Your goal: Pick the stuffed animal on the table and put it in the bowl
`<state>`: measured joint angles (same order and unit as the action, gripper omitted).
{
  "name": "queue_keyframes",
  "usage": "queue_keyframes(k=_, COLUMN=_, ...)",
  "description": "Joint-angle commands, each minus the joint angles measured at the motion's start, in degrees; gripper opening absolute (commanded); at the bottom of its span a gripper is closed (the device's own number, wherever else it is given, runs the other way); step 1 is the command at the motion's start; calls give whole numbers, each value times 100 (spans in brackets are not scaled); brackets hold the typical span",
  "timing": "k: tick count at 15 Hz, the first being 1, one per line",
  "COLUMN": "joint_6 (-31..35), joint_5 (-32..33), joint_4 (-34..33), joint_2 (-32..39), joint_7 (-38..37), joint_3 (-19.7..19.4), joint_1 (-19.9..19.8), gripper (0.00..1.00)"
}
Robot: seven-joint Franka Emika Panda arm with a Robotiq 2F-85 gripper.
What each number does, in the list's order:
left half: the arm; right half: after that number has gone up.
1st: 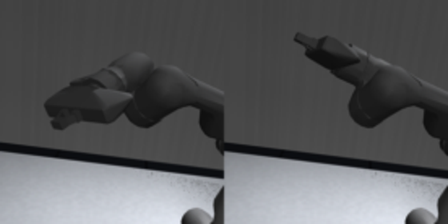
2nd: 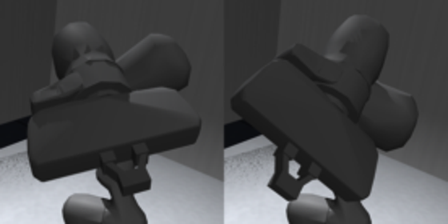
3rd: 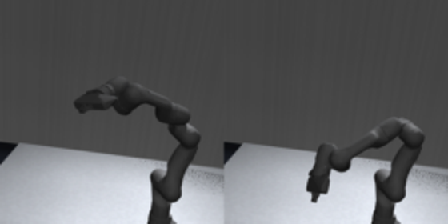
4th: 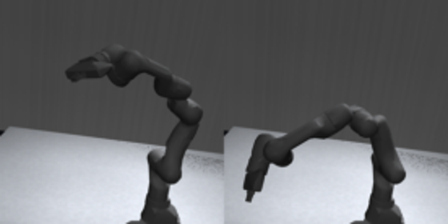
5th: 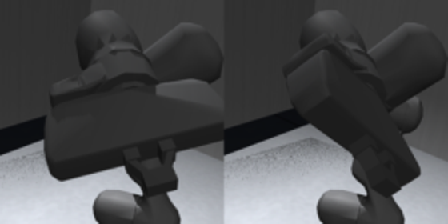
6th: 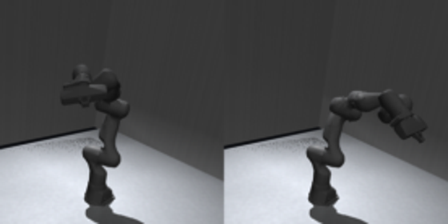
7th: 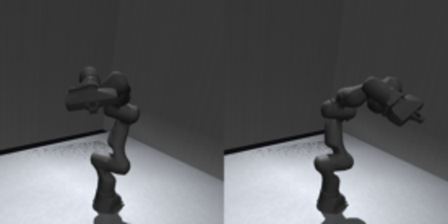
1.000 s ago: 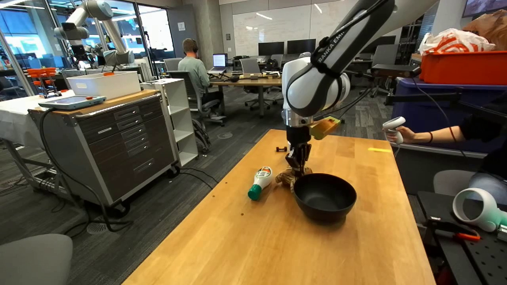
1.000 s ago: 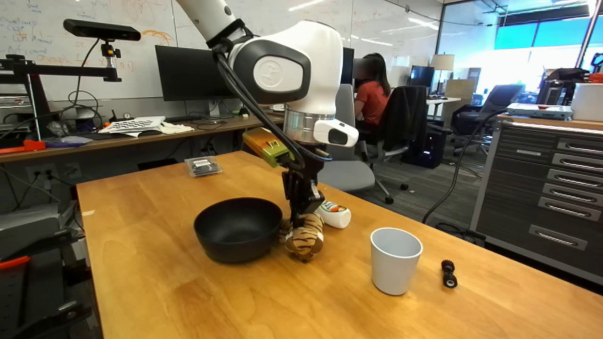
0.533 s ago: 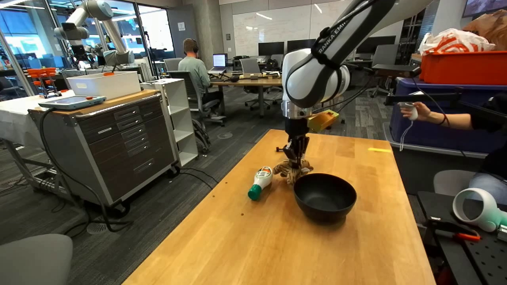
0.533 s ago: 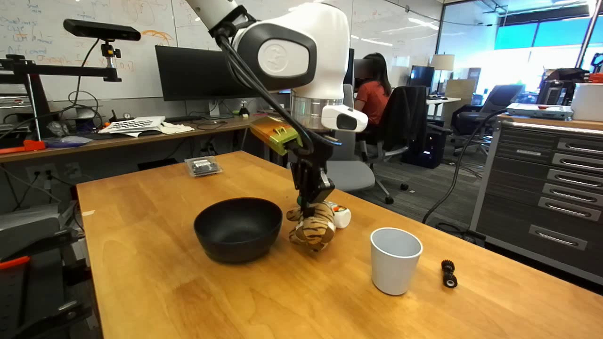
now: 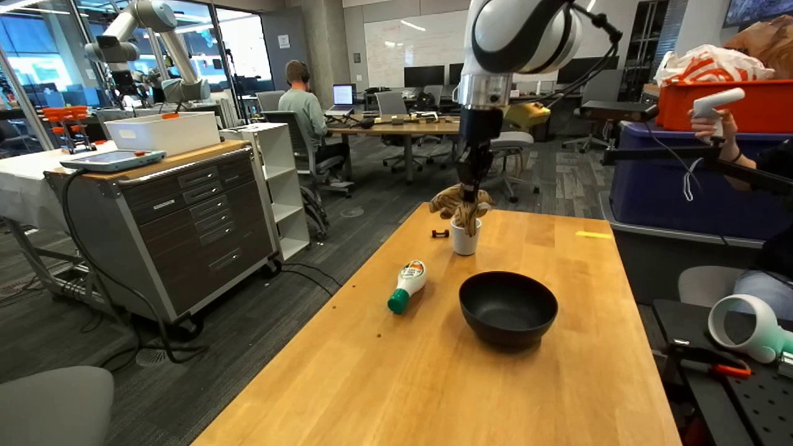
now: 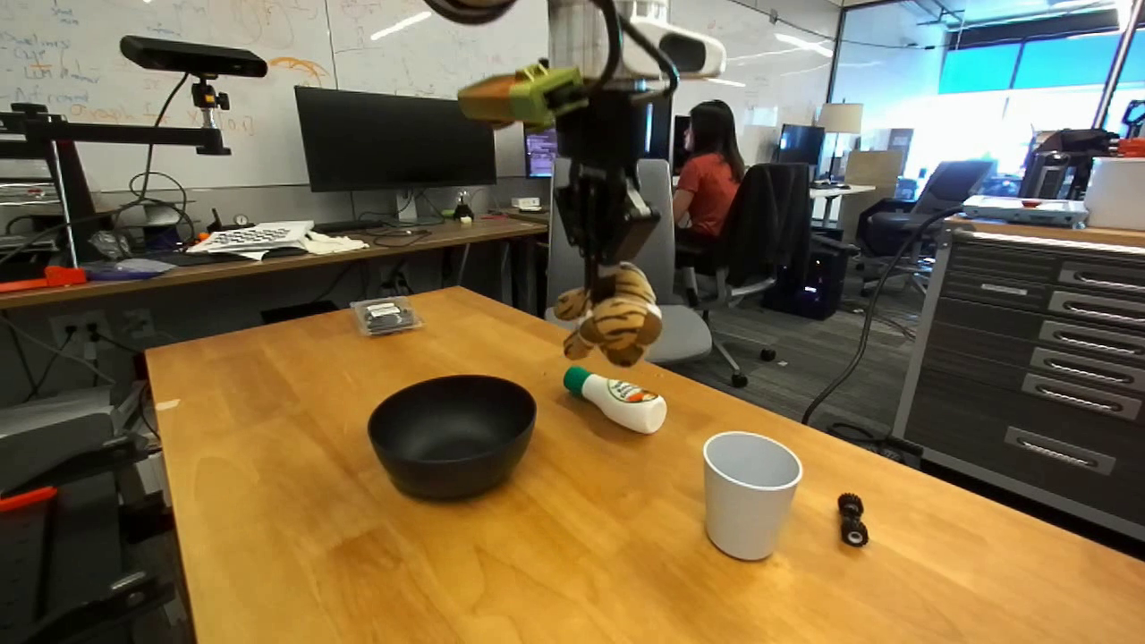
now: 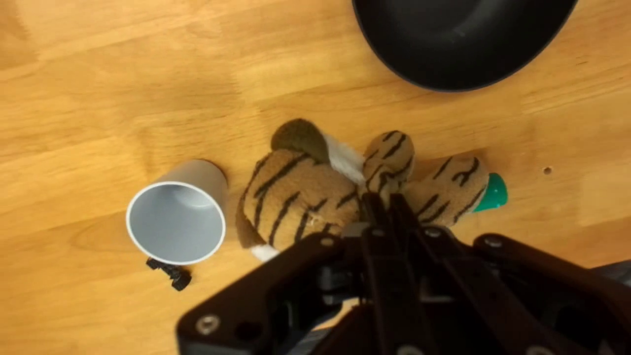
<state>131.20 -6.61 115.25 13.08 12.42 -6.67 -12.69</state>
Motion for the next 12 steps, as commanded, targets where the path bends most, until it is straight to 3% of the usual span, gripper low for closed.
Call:
queue_keyframes(k=1, joint_6=-570, joint_5=-73, joint_4=690, joint_2=-1259, joint_7=759, joint_3=-4, joint_1=-23, gripper=5)
queue_keyframes(k=7, joint_6=-789, joint_5=-193, joint_4=1488, joint_2=-2285, joint_7=1748, joint_3=-116, joint_1=277, gripper=6)
queue_keyframes(k=12, joint_6=93, joint_5=-825, joint_4=2189, joint_2=-2578, joint_7=1847, joint_3=-206, joint_1=520, gripper=8)
